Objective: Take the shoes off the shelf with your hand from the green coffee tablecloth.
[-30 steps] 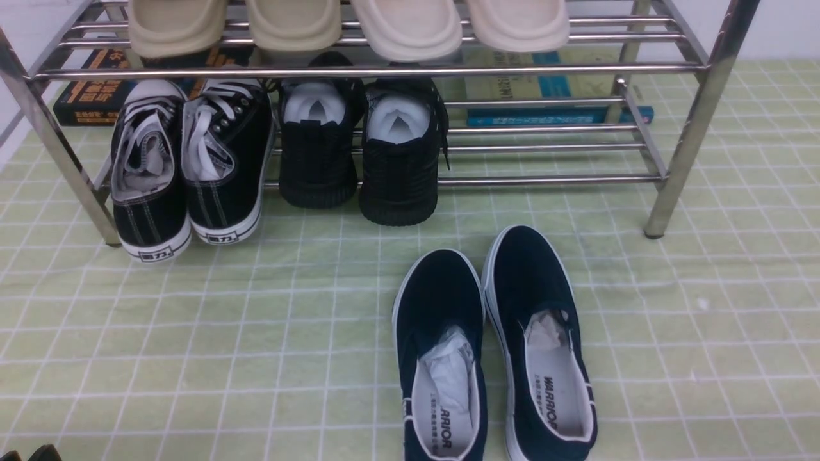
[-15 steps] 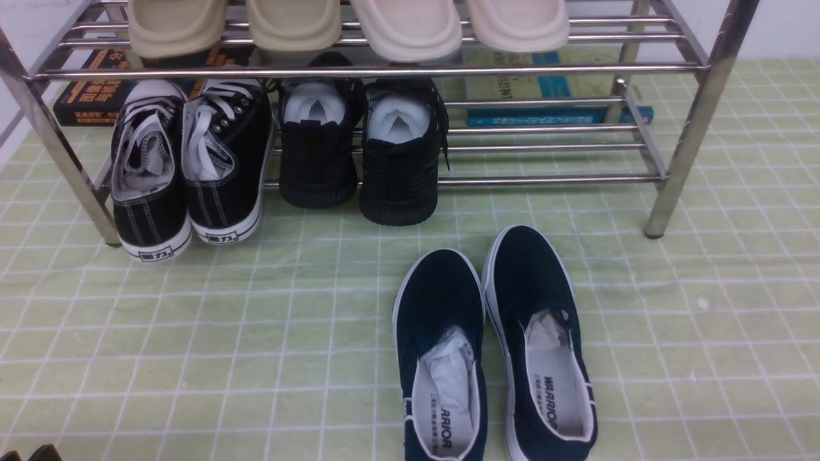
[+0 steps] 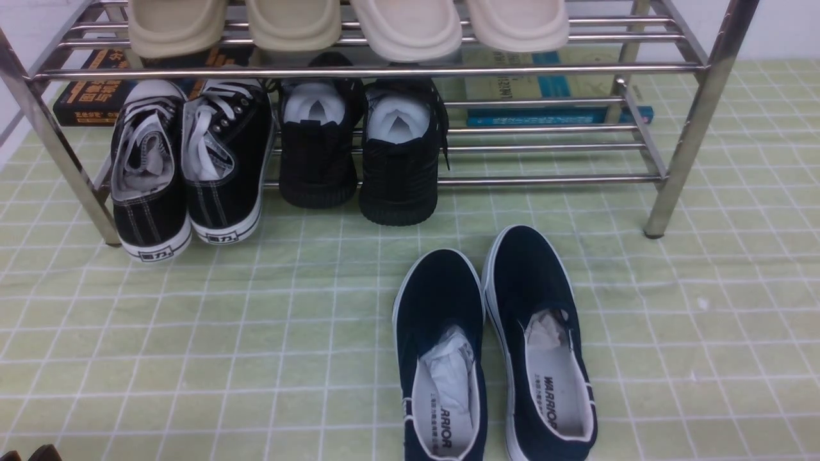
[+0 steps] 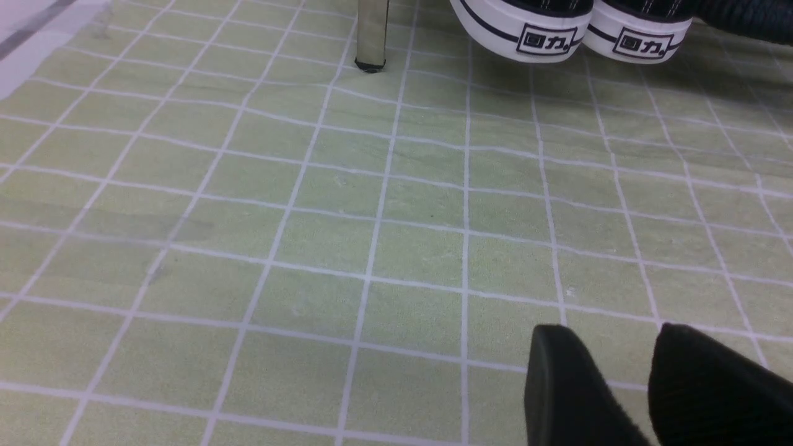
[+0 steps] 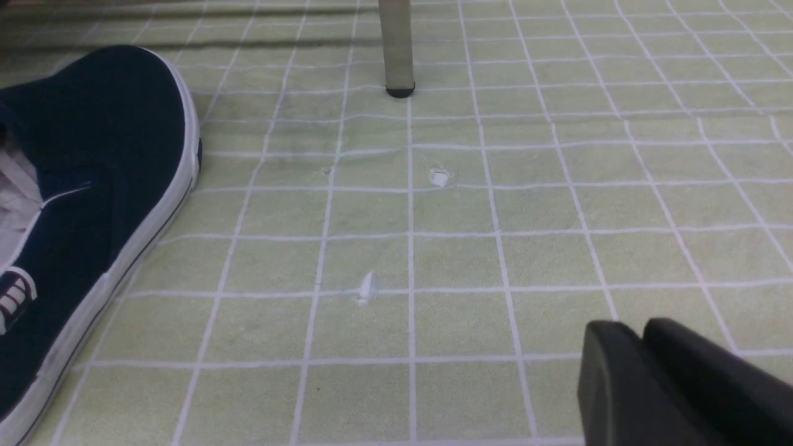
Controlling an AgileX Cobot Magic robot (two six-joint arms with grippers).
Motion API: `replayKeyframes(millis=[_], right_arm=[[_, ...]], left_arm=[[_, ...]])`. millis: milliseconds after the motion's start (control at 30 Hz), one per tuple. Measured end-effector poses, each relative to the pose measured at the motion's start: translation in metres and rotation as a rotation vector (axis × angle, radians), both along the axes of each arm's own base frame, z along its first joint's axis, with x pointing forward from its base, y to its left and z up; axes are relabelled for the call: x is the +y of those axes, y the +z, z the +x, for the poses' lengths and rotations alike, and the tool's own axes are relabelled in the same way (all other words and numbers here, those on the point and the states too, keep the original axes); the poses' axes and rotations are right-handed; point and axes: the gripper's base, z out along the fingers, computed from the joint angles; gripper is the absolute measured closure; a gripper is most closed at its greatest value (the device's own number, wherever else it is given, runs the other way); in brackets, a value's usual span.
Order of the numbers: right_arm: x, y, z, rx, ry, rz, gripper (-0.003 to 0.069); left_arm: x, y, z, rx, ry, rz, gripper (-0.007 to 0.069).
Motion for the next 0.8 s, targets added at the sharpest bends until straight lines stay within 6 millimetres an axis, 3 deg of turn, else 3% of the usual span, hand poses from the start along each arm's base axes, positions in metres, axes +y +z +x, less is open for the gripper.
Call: replayKeyframes(millis=[800], right_arm=[[0.0, 0.0, 0.0, 0.0, 0.0, 0.0, 0.054]], left_arm=[[0.0, 0.0, 0.0, 0.0, 0.0, 0.0, 0.0383]])
